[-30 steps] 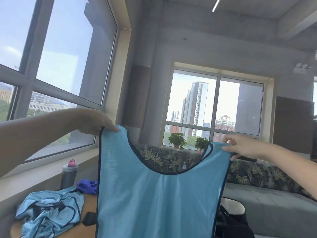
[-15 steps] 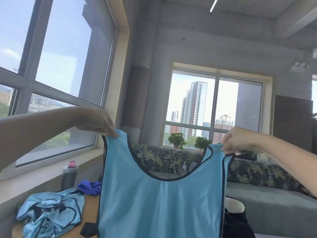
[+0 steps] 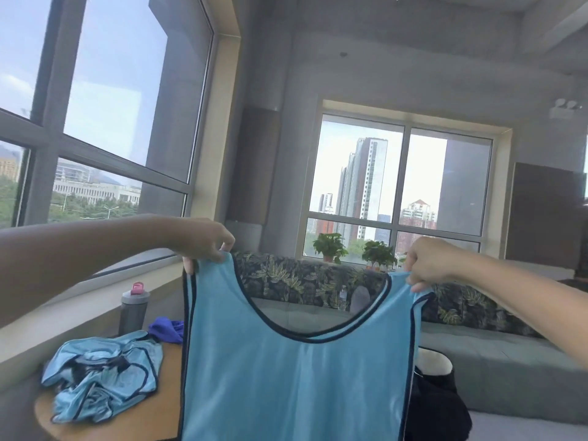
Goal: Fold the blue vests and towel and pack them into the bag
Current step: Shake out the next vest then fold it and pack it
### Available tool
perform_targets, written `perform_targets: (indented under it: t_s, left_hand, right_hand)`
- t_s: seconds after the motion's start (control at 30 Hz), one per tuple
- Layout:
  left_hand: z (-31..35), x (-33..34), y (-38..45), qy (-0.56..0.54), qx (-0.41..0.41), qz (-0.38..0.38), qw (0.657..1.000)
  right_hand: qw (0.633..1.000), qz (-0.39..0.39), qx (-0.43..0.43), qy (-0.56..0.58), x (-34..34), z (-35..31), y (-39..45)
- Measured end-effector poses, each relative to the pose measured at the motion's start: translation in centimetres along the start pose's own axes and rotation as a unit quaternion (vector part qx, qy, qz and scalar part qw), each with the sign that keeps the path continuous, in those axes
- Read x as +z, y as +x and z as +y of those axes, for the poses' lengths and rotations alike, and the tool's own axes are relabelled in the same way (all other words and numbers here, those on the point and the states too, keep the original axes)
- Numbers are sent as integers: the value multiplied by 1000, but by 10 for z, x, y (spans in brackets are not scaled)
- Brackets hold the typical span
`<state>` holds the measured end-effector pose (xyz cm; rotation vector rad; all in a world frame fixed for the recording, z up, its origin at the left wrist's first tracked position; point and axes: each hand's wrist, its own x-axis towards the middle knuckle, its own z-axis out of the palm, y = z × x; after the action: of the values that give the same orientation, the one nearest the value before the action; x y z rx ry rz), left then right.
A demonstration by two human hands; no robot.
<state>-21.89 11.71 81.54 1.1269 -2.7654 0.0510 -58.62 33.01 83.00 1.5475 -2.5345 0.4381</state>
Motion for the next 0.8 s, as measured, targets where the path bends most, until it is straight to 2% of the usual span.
perform_targets:
  t_s: [0.1,0.3,0.5,0.6,0.8]
  left_hand:
    - [-2,7,8,-30,-12,37,999]
    - [-26,32,57,-145,-48,132,979]
    - [-50,36,114,-78,-59,130,987]
    - [-60,17,144,-98,-64,162,980]
    - [-88,-23,230,-93,-71,179,977]
  right_hand:
    - [999,19,10,24,6,-4,5]
    - [996,87,-14,-14,36,-3,37]
    - [990,101,-69,-68,55,3,110]
    - [988,121,-72,-61,52,-1,153]
    - [985,153,-67,-46,39,-25,259]
